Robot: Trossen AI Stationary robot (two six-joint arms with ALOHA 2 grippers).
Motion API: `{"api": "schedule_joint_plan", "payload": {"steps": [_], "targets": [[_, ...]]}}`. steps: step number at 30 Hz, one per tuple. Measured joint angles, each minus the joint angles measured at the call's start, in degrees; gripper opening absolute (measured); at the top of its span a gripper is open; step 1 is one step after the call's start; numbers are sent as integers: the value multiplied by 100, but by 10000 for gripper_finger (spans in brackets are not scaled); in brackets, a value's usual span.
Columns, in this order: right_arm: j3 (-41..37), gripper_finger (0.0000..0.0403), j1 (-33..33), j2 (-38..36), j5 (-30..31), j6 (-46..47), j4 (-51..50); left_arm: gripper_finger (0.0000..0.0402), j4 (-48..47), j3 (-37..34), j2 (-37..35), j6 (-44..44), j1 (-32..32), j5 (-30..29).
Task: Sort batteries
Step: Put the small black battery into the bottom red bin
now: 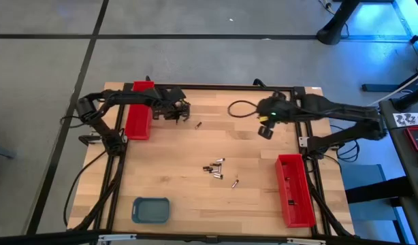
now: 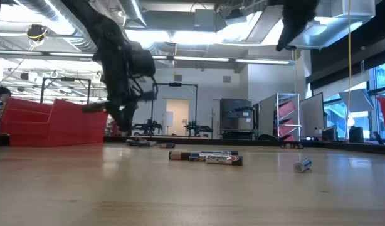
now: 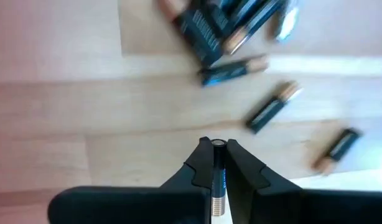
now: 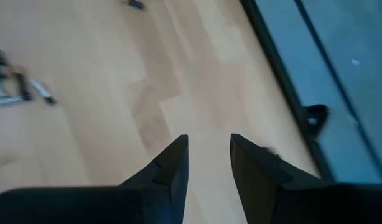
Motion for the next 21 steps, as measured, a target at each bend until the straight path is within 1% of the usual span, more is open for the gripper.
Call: {"api": "schedule_joint_plan", "payload": {"steps": [3,5,9,12,15,17,18,21], "targets": [[-918,118,-37,-678,-378,246,934,16,200,-4,-284,-6,-122,-30],[-1538,118,-37,-999,-747,552,1702,17,527,0,-479,14,-238,72],[-2557,118,-22,-1190,-1398,1492,3480,14,1547,0,-742,251,-564,306],[-3179,122,-22,-1005,-1724,2214,5151,10,2642,11,-815,498,-807,717],[-3544,139,-24,-620,-1736,2816,6823,11,3751,11,-813,782,-1056,1169],[-3558,156,-24,-288,-1734,3089,7789,14,4520,11,-815,1076,-1224,1377],[-3541,166,-24,-125,-1736,3189,8120,14,4926,11,-814,1228,-1295,1460],[-3325,196,-5,367,-1791,3415,8804,13,6039,11,-815,1404,-1466,1625]]}}
